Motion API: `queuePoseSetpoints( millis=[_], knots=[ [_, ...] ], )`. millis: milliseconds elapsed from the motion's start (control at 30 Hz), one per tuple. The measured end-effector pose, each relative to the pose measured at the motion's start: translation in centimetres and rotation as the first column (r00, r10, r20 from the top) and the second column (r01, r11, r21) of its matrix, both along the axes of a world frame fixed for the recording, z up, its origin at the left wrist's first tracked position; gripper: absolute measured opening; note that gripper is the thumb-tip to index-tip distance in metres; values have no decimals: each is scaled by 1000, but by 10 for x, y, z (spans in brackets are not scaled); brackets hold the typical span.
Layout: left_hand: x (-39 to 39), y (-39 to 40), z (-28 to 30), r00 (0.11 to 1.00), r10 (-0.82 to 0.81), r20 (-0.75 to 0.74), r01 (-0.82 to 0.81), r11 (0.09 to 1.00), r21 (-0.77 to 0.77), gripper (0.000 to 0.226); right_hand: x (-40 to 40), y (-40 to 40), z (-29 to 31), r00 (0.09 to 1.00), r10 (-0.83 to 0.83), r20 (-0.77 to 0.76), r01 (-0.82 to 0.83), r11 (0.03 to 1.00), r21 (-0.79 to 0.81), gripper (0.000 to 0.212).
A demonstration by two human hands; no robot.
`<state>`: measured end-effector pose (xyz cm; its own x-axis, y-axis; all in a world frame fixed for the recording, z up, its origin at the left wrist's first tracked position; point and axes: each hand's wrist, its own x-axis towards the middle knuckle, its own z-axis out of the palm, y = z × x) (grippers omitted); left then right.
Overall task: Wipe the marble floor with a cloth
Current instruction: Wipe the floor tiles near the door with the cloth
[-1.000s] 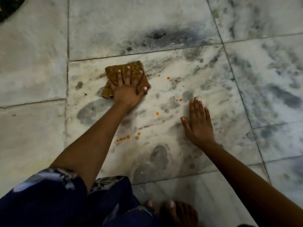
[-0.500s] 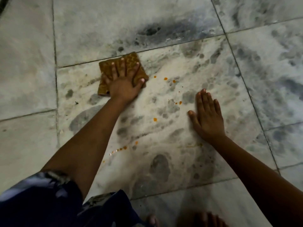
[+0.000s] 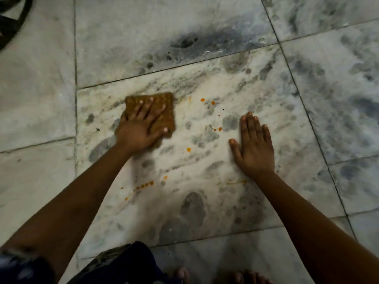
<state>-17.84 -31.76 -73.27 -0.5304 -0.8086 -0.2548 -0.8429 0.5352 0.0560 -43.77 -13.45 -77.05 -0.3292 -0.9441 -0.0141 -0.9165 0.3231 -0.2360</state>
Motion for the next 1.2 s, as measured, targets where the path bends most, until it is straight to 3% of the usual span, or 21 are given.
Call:
queuePoseSetpoints(
  millis=[100,233,300,367,500,633,767,900,967,1033,1200],
  knots=[
    [-57,-27,-3,987,158,-36,-155,985,69,63,0,0,2,1000,0,2,0,1000,7,70],
    [-90,18,-3,991,-134,-18,135,991,4,67,0,-1,5,1000,-6,16,5,1000,23,69],
    [-68,54,-2,955,-290,-67,291,957,12,66,0,0,7,1000,-8,26,7,1000,26,68],
    [-31,69,-6,943,-313,-115,319,947,32,64,-1,-1,7,999,-14,28,14,1000,18,68],
    [-1,22,-13,998,-24,-54,24,1000,-9,70,1,1,2,999,-21,39,21,1000,-13,68],
    [-64,-38,-8,979,185,-80,-180,982,63,68,-1,1,2,999,-16,48,17,1000,-22,69],
    [-112,-4,-9,1000,-9,-23,9,1000,2,60,0,1,4,998,-21,53,22,999,-26,69],
    [-70,64,-9,955,-280,-102,279,960,-19,65,-2,0,3,998,-19,56,21,999,-33,69],
    [-26,78,-11,970,-219,-106,218,976,-26,66,-2,1,0,998,-23,61,26,999,-44,69],
    [-2,65,-10,996,-57,-70,53,997,-59,70,0,1,0,998,-22,58,24,998,-51,69],
    [-61,-21,-12,978,199,-60,-199,980,0,75,-1,2,3,999,-15,34,16,999,-34,69]
  ],
)
